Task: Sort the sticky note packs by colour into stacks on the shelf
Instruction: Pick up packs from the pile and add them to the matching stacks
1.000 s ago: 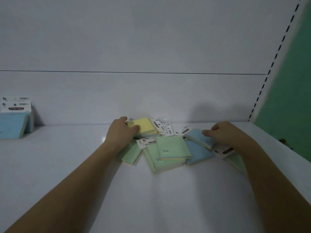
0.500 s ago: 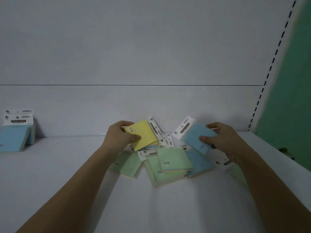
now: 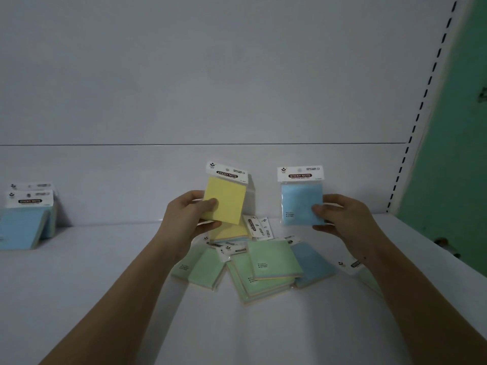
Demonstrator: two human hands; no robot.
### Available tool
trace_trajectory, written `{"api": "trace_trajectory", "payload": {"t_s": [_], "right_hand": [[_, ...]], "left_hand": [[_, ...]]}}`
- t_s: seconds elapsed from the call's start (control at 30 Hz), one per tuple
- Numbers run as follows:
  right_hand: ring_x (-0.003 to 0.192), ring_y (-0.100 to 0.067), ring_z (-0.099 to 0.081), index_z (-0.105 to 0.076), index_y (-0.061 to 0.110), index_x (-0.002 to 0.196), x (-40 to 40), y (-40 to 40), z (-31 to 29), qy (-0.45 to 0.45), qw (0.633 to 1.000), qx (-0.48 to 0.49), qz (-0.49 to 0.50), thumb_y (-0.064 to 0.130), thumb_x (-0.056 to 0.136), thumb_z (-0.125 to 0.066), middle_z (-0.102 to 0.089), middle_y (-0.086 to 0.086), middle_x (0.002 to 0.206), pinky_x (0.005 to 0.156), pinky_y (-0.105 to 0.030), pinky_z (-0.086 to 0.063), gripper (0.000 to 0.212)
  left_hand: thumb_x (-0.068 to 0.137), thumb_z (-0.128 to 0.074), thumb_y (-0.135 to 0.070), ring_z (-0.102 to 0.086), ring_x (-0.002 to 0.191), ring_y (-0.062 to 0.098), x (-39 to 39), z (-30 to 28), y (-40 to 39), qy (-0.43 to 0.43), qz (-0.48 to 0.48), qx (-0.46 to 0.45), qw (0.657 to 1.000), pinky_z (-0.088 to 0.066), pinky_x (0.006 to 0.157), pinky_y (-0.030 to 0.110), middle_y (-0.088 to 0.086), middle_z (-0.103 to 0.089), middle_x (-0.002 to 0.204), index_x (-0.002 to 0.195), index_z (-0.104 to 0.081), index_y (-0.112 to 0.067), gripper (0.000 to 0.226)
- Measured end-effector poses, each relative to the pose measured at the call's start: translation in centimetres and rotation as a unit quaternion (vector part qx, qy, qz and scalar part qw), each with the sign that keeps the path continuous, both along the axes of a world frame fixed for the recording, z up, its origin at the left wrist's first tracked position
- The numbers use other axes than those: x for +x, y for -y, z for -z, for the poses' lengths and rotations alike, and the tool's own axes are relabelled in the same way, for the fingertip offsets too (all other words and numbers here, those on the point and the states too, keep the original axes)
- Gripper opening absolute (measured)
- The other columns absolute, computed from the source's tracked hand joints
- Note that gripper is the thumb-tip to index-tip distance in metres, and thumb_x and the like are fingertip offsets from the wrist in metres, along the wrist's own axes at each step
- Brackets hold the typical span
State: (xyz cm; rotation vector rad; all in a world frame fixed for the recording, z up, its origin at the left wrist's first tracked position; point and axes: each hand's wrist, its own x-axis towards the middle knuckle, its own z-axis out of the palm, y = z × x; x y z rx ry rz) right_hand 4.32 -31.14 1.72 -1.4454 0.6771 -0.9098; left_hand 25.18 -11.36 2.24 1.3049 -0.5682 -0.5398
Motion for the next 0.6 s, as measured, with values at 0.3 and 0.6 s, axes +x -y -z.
{"api": "trace_trajectory", "payload": {"t_s": [0.3,0.6], "right_hand": [[0.093,-0.027,-0.068,-0.057,0.005,0.103,0.3,-0.1,0.9,0.005,0.999,-0.052,-0.004,-0.002,0.089,-0.063,-0.067,-0.013,0.103,0.074,-0.038,-0.061,0.017],[0.089,-0.026,-0.068,-0.057,0.011,0.097,0.1,-5.1,-1.3,0.016,0.998,-0.067,0.013,-0.007,0.088,-0.060,-0.065,-0.009,0.094,0.060,-0.029,-0.060,0.021]], "left_hand": [[0.083,-0.073,-0.009,-0.068,0.086,0.019,-0.1,0.2,-0.3,0.038,-0.025,-0.001,0.999,-0.057,0.079,0.033,0.007,-0.074,0.095,0.107,-0.072,-0.009,0.024],[0.080,-0.072,0.004,-0.063,0.074,0.022,-2.9,-1.7,-3.5,-0.012,-0.013,-0.011,1.000,-0.062,0.067,0.030,0.009,-0.069,0.079,0.104,-0.069,-0.006,0.026]]}}
